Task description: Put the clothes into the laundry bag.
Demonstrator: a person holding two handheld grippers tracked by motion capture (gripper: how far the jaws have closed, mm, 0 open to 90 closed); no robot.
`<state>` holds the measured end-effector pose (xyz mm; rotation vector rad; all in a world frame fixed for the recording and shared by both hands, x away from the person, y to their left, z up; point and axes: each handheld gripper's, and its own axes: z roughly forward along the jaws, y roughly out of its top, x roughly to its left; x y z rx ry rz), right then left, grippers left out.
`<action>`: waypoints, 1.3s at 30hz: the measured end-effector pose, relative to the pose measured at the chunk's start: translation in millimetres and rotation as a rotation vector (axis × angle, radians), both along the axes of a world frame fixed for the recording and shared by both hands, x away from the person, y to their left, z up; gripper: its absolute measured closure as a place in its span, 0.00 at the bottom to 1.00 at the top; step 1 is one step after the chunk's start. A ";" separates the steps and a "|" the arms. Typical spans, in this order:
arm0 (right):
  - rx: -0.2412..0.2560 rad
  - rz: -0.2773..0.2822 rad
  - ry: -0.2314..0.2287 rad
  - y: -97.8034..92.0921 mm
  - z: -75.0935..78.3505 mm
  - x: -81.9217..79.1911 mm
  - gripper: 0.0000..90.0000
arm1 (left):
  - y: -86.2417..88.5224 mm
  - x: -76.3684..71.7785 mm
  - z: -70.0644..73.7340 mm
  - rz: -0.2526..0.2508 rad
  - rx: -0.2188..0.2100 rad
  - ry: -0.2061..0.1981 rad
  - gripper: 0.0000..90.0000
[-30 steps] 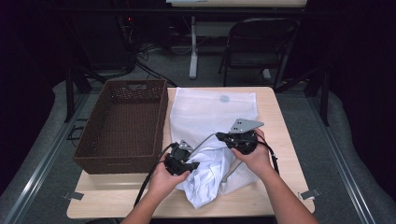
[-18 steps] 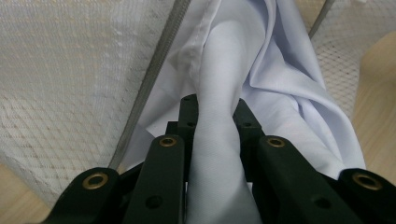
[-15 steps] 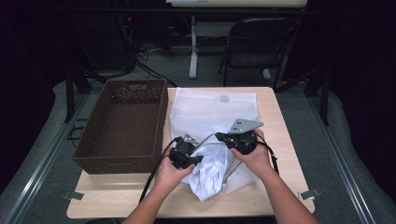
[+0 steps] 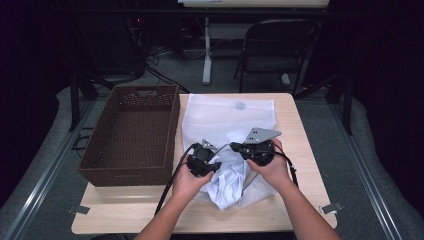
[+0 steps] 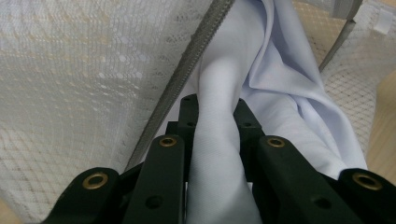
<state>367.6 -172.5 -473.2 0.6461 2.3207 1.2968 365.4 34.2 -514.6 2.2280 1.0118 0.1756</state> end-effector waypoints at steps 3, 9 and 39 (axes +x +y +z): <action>0.000 0.000 0.002 0.1 -0.4 0.2 0.99 | -1.0 1.5 -2.7 0.003 -0.003 0.002 0.87; 0.001 -0.001 0.005 0.3 -1.3 0.5 0.99 | -5.3 0.3 -10.3 0.004 0.025 -0.002 0.83; -0.003 -0.006 0.005 -0.8 -2.2 1.2 0.99 | 10.9 -20.9 1.1 -0.104 -0.020 0.082 0.35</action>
